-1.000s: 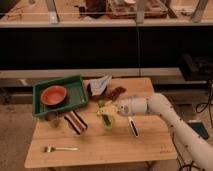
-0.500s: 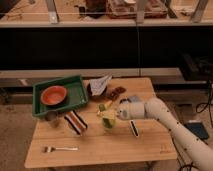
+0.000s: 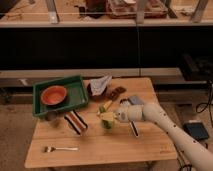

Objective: Place pepper in plastic cup

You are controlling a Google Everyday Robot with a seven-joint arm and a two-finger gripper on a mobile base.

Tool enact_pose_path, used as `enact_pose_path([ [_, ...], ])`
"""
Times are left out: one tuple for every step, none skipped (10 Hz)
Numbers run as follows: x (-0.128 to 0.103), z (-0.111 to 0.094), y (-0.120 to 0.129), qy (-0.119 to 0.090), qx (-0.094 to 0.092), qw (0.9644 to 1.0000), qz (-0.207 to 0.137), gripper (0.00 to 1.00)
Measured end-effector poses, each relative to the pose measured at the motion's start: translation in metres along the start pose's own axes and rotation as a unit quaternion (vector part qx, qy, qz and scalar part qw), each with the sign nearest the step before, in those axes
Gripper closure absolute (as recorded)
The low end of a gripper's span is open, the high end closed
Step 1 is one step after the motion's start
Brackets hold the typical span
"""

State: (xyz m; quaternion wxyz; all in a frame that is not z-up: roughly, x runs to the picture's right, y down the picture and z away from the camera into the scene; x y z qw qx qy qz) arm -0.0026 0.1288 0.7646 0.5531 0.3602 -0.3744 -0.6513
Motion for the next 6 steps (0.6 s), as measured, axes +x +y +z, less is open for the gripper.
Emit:
enact_pose_path([
  [0.005, 0.002, 0.003, 0.004, -0.001, 1.0, -0.005, 0.2],
  [0.012, 0.003, 0.008, 0.007, -0.003, 0.9999, -0.011, 0.2],
  [0.021, 0.006, 0.011, 0.008, -0.003, 0.9998, -0.018, 0.2],
  [0.025, 0.005, 0.012, 0.007, -0.005, 0.9998, -0.019, 0.2],
  [0.027, 0.002, 0.014, 0.008, -0.007, 0.9998, -0.019, 0.2],
  [0.026, 0.001, 0.014, 0.008, -0.007, 0.9998, -0.018, 0.2],
])
